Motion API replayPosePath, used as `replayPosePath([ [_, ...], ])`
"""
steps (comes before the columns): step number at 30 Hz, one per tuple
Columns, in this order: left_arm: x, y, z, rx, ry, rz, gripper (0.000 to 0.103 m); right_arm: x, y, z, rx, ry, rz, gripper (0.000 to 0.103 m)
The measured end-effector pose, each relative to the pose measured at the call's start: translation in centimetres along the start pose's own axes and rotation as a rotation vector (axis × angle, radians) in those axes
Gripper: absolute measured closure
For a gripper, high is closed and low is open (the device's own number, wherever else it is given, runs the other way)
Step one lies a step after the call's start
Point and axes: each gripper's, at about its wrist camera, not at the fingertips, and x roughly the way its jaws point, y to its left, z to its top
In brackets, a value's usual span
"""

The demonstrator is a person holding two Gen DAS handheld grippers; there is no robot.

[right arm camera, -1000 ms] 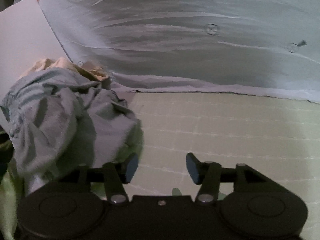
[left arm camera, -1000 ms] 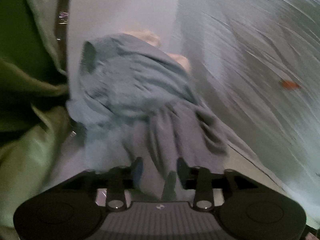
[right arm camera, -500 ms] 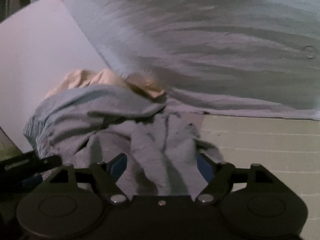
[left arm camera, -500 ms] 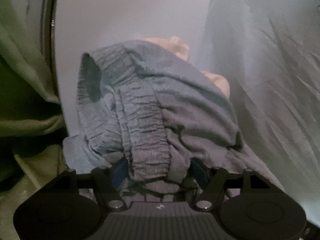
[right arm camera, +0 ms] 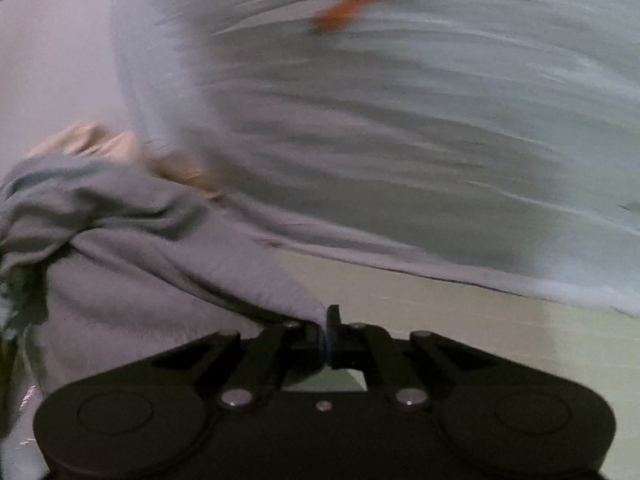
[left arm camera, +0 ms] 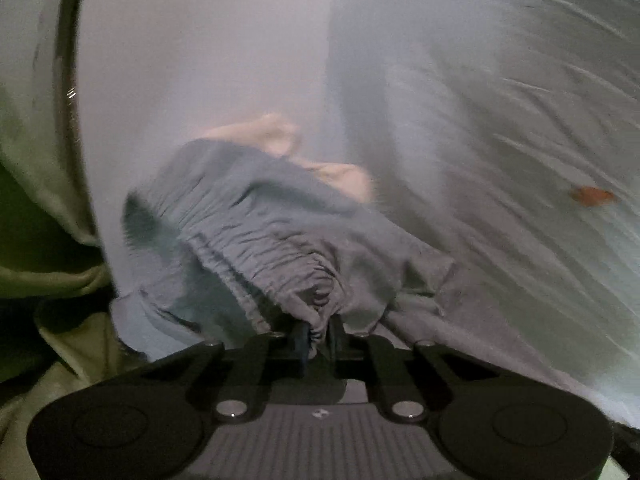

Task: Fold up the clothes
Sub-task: 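Lift the grey sweatpants with both tools and spread them onto the open sheet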

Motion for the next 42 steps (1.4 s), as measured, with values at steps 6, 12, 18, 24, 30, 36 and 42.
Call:
replayPosePath([
  [6,-3.4,-7.2,-5.4,0.047,0.088,-0.134,0.095,-7.3,-11.2,-2.8,0.066,-0.081,-0.243,0.102],
  [12,-6.9,-14.4,-12.9,0.068,0.241,-0.267,0.095,-17.3,-25.0,-7.5,0.218,-0.09,-0.512,0.101],
  [18,-9.0,-18.7,-20.3,0.082,0.396,-0.298,0.096,-25.9,-35.7,-13.4,0.361,-0.037,-0.623,0.101],
  [24,-8.7,-20.8,-23.1,0.05,0.461,-0.246,0.097,-26.6,-40.4,-17.9,0.352,0.076,-0.576,0.101],
  [30,-7.7,-26.7,-16.7,0.043,0.331,-0.335,0.098,-26.1,-43.4,-14.6,0.279,-0.02,-0.577,0.101],
  [36,-11.4,-31.4,-7.4,0.0,0.067,-0.514,0.098,-31.4,-46.6,-3.0,0.216,-0.377,-0.702,0.101],
  [42,-13.9,-28.5,-7.0,0.014,-0.006,-0.537,0.098,-39.1,-45.0,0.2,0.142,-0.621,-0.777,0.101],
])
